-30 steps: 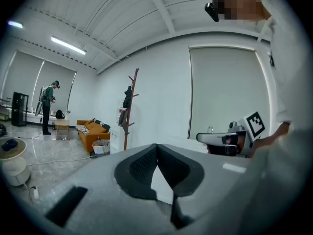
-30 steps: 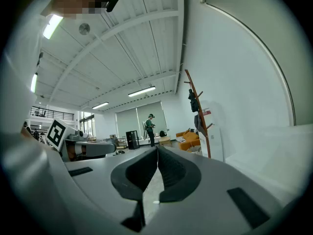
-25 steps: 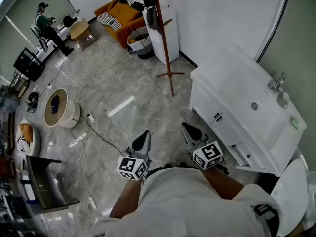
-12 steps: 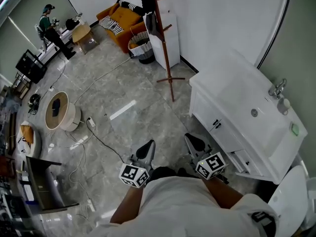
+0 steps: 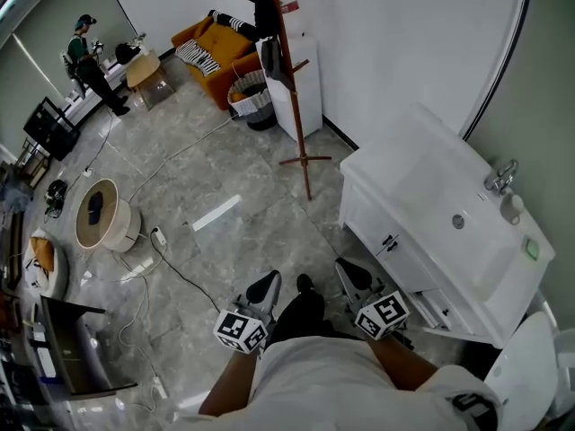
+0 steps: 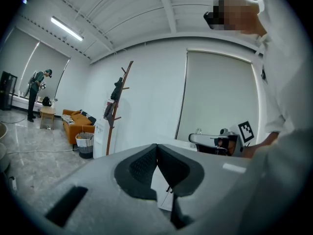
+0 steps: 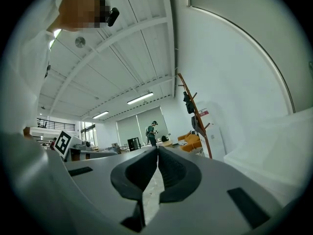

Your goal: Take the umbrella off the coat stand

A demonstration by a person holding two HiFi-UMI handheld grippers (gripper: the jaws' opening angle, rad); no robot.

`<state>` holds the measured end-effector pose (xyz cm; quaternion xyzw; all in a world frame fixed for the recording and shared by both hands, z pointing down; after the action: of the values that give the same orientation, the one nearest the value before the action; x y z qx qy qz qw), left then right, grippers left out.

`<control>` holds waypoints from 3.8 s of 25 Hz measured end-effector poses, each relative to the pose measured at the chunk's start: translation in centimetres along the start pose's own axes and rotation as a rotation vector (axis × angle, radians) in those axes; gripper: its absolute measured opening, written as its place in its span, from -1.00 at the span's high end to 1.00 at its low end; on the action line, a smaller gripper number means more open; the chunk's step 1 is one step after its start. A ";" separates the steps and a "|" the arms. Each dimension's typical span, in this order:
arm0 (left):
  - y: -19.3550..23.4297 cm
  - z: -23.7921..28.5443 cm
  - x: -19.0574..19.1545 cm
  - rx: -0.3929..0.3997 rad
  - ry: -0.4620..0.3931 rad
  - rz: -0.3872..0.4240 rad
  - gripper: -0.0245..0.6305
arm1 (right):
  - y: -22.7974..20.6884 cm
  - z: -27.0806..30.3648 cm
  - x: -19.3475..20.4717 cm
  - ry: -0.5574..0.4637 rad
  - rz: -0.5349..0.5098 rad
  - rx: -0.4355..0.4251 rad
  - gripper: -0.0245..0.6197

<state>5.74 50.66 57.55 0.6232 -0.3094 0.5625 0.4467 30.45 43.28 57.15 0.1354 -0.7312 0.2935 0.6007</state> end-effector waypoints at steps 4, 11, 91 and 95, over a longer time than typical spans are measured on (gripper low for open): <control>1.7 2.6 -0.7 0.017 -0.013 -0.017 0.88 | -2.0 2.0 -1.2 -0.005 -0.022 0.014 0.87; 6.2 6.9 -4.2 0.086 -0.030 -0.010 0.88 | -4.7 8.2 -3.6 -0.027 -0.051 0.010 0.87; 51.9 57.3 -38.7 0.544 -0.207 0.029 0.29 | -39.5 59.3 -22.1 -0.344 -0.315 0.236 0.87; 52.4 59.5 -39.9 0.648 -0.164 0.035 0.14 | -38.7 59.6 -22.6 -0.359 -0.327 0.304 0.87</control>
<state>-22.54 -29.26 31.43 0.7706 -0.1600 0.5872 0.1890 9.65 -26.08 39.47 0.3899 -0.7418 0.2705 0.4738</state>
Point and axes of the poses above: the fingertips, and each gripper's own axes: z forward along the fingers, y to its left, x out of its underside, the point moved 9 cm from there along -z, backward along the fingers, and after that the axes turned 5 degrees about -y, right-handed, at the moved point
